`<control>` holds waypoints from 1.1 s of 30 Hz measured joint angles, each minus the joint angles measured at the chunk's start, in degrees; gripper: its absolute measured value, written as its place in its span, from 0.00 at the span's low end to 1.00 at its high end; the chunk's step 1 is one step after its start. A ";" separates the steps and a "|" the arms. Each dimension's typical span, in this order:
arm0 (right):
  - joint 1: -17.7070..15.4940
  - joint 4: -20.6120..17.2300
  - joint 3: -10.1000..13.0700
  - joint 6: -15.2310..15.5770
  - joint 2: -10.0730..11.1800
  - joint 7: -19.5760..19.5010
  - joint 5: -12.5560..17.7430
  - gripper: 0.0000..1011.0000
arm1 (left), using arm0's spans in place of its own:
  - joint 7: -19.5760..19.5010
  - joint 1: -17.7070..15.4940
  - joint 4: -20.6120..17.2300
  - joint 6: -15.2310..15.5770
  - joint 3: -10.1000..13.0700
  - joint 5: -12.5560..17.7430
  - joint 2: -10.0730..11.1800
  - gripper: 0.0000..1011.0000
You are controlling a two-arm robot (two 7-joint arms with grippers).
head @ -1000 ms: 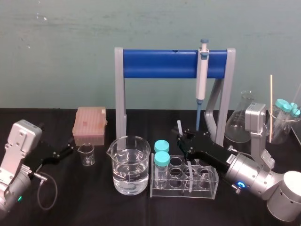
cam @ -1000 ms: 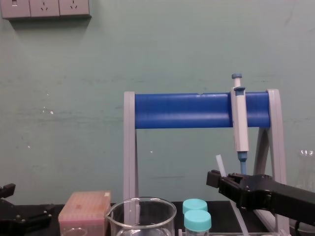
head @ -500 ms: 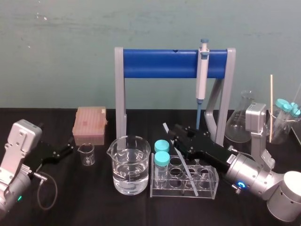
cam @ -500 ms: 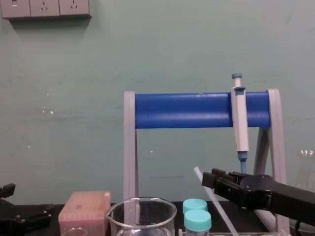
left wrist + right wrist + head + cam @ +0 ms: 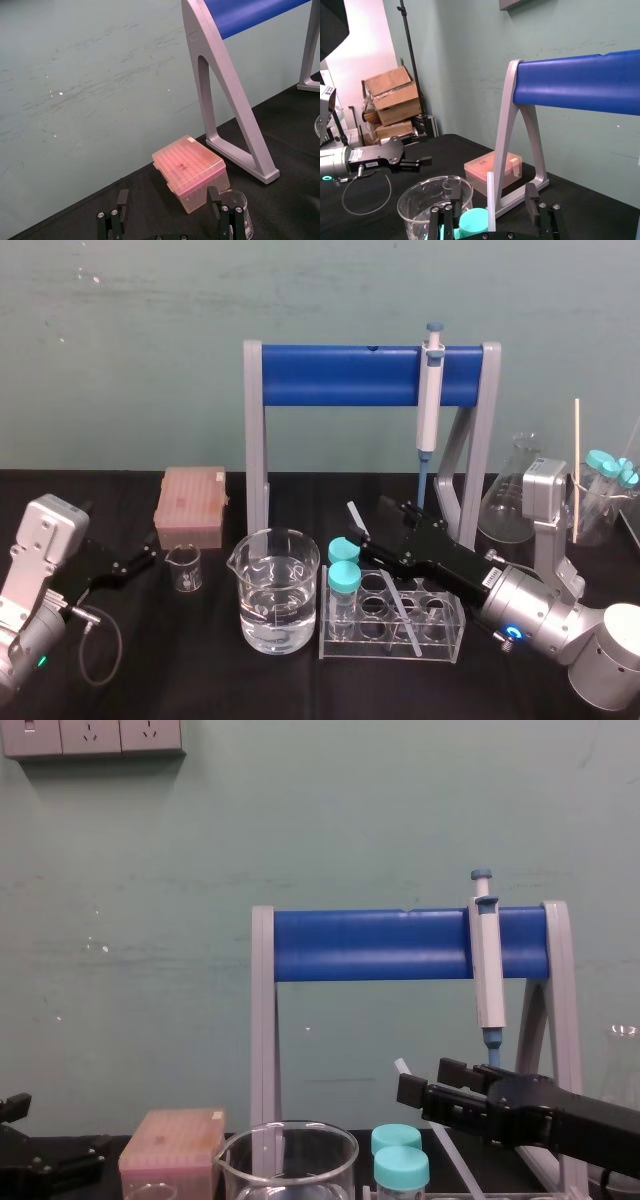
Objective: Pick up the stirring rod with one hand, then place it down.
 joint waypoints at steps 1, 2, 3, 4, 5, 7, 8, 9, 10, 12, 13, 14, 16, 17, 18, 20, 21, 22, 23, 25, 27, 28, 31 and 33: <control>0.00 0.00 0.00 0.00 0.00 0.01 0.00 0.78 | 0.00 0.00 0.00 0.00 0.00 0.00 0.00 0.99; 0.00 0.00 0.00 0.00 0.00 0.01 0.00 0.83 | 0.00 0.00 0.00 0.00 0.00 0.00 0.00 0.99; -0.11 -0.36 0.02 0.17 0.20 -0.01 -0.04 0.85 | 0.00 0.00 0.00 0.00 0.00 0.00 0.00 0.99; -0.25 -0.70 0.09 0.42 0.42 -0.06 -0.09 0.87 | 0.00 0.00 0.00 0.00 0.00 0.00 0.00 0.99; -0.46 -1.12 0.15 0.69 0.70 -0.22 -0.18 0.89 | 0.00 0.00 0.00 0.00 0.00 0.00 0.00 0.99; -1.62 -3.04 0.47 1.88 1.92 -1.07 -0.35 0.94 | 0.00 0.00 0.00 0.00 0.00 0.00 0.00 0.99; -2.54 -4.37 0.86 2.62 2.79 -1.60 -0.31 0.96 | 0.00 0.00 0.00 0.00 0.00 0.00 0.00 0.99; -2.54 -4.37 0.86 2.62 2.79 -1.60 -0.31 0.98 | 0.00 0.00 0.00 0.00 0.00 0.00 0.00 0.99; -3.89 -6.15 1.46 3.25 3.93 -2.23 -0.21 0.99 | 0.00 0.00 0.00 0.00 0.00 0.00 0.00 0.99; -6.16 -8.81 2.69 3.84 5.75 -3.56 0.05 0.99 | 0.00 0.00 0.00 0.00 0.00 0.00 0.00 0.99; -6.94 -9.61 3.15 3.92 6.29 -4.10 0.11 0.99 | 0.00 0.00 0.00 0.00 0.00 0.00 0.00 0.99; -8.41 -10.99 4.20 3.87 7.19 -5.54 0.07 0.99 | 0.00 0.00 0.00 0.00 0.00 0.00 0.00 0.99; -9.82 -12.20 5.35 3.47 7.81 -7.65 -0.44 0.99 | 0.00 0.00 0.00 0.00 0.00 0.00 0.00 0.99; -10.58 -12.72 6.03 3.13 8.02 -9.04 -1.03 0.99 | 0.00 0.00 0.00 0.00 0.00 0.00 0.00 0.99; -11.24 -13.13 6.57 2.78 8.12 -10.83 -1.93 0.99 | 0.00 0.00 0.00 0.00 0.00 0.00 0.00 0.99; -12.78 -14.32 7.98 2.76 8.16 -17.69 -5.75 0.99 | 0.00 0.00 0.00 0.00 0.00 0.00 0.00 0.99; -13.15 -14.59 8.34 3.41 8.07 -20.55 -7.34 0.99 | 0.00 0.00 0.00 0.00 0.00 0.00 0.00 0.99; -13.62 -14.80 8.94 5.22 7.63 -25.53 -9.89 0.99 | 0.00 0.00 0.00 0.00 0.00 0.00 0.00 0.99; -13.62 -14.80 8.94 5.22 7.63 -25.53 -9.89 0.99 | 0.00 0.00 0.00 0.00 0.00 0.00 0.00 0.99; -13.69 -14.42 9.47 7.87 6.70 -30.75 -12.46 0.99 | 0.00 0.00 0.00 0.00 0.00 0.00 0.00 0.99; -13.34 -13.52 9.70 9.83 5.81 -33.42 -13.93 0.99 | 0.00 0.00 0.00 0.00 0.00 0.00 0.00 0.99; -13.22 -13.30 9.72 10.24 5.64 -33.87 -14.24 0.99 | 0.00 0.00 0.00 0.00 0.00 0.00 0.00 0.99; -12.56 -12.20 9.73 11.71 4.79 -35.12 -15.36 0.99 | 0.00 0.00 0.00 0.00 0.00 0.00 0.00 0.99; -12.28 -11.78 9.70 12.21 4.46 -35.48 -15.77 0.99 | 0.00 0.00 0.00 0.00 0.00 0.00 0.00 0.99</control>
